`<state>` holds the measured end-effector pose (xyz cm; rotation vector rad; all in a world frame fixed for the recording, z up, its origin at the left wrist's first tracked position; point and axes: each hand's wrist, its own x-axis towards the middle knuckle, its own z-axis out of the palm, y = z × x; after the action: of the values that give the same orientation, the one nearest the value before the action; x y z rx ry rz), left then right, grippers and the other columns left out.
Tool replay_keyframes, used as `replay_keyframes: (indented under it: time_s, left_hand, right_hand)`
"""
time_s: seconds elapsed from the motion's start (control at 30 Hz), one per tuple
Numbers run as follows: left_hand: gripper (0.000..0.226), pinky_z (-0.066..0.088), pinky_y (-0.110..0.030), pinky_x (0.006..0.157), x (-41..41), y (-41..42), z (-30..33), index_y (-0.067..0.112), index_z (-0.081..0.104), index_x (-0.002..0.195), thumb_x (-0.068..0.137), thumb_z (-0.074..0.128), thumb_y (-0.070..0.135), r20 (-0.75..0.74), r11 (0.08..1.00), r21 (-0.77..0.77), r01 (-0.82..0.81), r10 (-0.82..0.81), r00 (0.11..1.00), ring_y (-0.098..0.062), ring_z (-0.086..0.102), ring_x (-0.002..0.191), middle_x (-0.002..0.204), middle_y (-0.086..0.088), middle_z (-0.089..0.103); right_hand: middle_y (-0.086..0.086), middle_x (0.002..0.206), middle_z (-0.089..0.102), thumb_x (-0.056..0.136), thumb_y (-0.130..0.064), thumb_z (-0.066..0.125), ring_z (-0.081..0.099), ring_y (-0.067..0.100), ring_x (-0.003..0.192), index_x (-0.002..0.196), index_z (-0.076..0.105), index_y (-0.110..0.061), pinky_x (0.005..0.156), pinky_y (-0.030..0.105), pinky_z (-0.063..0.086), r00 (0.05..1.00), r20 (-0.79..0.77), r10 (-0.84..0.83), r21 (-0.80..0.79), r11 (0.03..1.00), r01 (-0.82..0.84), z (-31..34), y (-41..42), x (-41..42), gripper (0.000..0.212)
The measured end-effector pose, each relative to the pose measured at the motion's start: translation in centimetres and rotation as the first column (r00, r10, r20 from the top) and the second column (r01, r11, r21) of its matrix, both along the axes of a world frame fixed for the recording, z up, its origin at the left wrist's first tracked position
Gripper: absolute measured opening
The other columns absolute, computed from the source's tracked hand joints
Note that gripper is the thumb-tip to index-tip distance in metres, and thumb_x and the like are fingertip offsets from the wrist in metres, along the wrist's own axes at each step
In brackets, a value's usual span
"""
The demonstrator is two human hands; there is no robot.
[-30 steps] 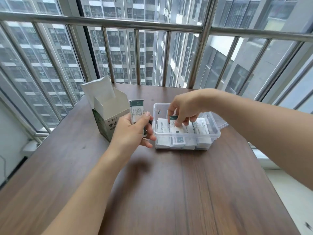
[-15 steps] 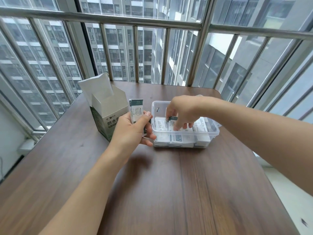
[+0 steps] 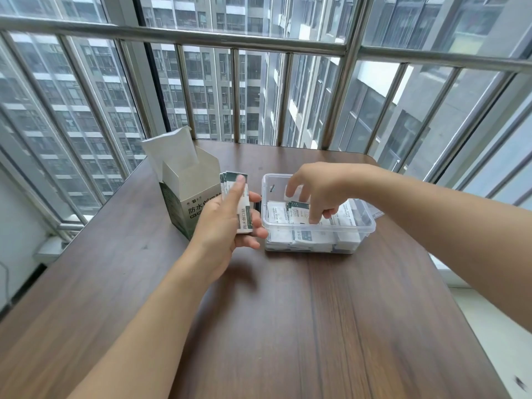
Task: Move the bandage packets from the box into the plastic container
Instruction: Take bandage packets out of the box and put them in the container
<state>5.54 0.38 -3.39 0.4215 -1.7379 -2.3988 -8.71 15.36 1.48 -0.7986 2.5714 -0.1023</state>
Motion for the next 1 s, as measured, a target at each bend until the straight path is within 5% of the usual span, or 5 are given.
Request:
replay_keyframes:
  time_s: [0.37,0.53,0.67,0.87,1.0]
  left_hand:
    - [0.056,0.032,-0.019,0.029,0.6,-0.3,0.6,0.006,0.062,0.096,0.105,0.024,0.046,-0.032,0.974,0.196,0.11,-0.106,0.994,-0.019,0.045,0.036,0.052,-0.008,0.049]
    - [0.053,0.029,-0.016,0.03,1.3,0.8,1.8,0.01,0.06,0.101,0.106,0.027,0.051,-0.093,0.925,0.228,0.305,-0.291,0.952,-0.014,0.04,0.041,0.061,-0.005,0.045]
    - [0.063,0.023,-0.014,0.031,1.1,1.6,3.2,0.012,0.06,0.096,0.101,0.026,0.064,-0.068,0.923,0.194,0.333,-0.327,0.943,-0.01,0.035,0.043,0.06,-0.004,0.044]
    - [0.077,0.043,-0.022,0.033,0.4,2.0,3.5,0.003,0.062,0.109,0.099,0.02,0.067,0.033,0.954,0.048,0.297,-0.299,0.954,-0.02,0.055,0.045,0.061,-0.012,0.059]
    - [0.058,0.061,-0.042,0.052,0.1,-0.1,2.3,0.018,0.063,0.106,0.1,0.029,0.065,-0.179,0.87,-0.477,-0.123,0.041,0.983,-0.025,0.072,0.061,0.074,-0.01,0.072]
  right_hand:
    - [0.001,0.113,0.071,0.088,-0.015,0.075,0.069,0.012,0.055,0.131,0.06,-0.016,0.046,0.02,0.052,0.999,-0.034,0.015,-0.207,0.978,-0.022,1.9,0.6,1.3,0.045]
    - [-0.005,0.102,0.075,0.092,-0.035,0.061,0.066,0.015,0.067,0.125,0.066,-0.017,0.046,0.021,0.049,0.934,0.33,0.136,-0.605,0.79,0.099,5.8,0.5,4.3,0.038]
    - [-0.001,0.073,0.069,0.096,-0.015,0.064,0.057,0.015,0.063,0.115,0.07,-0.008,0.053,0.024,0.047,0.936,0.271,0.224,-0.692,0.722,0.027,6.0,0.2,5.2,0.021]
    - [0.007,0.083,0.072,0.093,-0.006,0.066,0.062,0.012,0.066,0.109,0.068,0.003,0.058,0.021,0.051,0.905,0.374,0.201,-0.645,0.758,0.098,5.6,1.5,4.3,0.019]
    - [0.015,0.097,0.075,0.093,-0.005,0.064,0.063,0.011,0.071,0.107,0.069,0.002,0.06,0.018,0.054,0.866,0.494,0.082,-0.628,0.723,0.289,5.9,2.9,2.5,0.017]
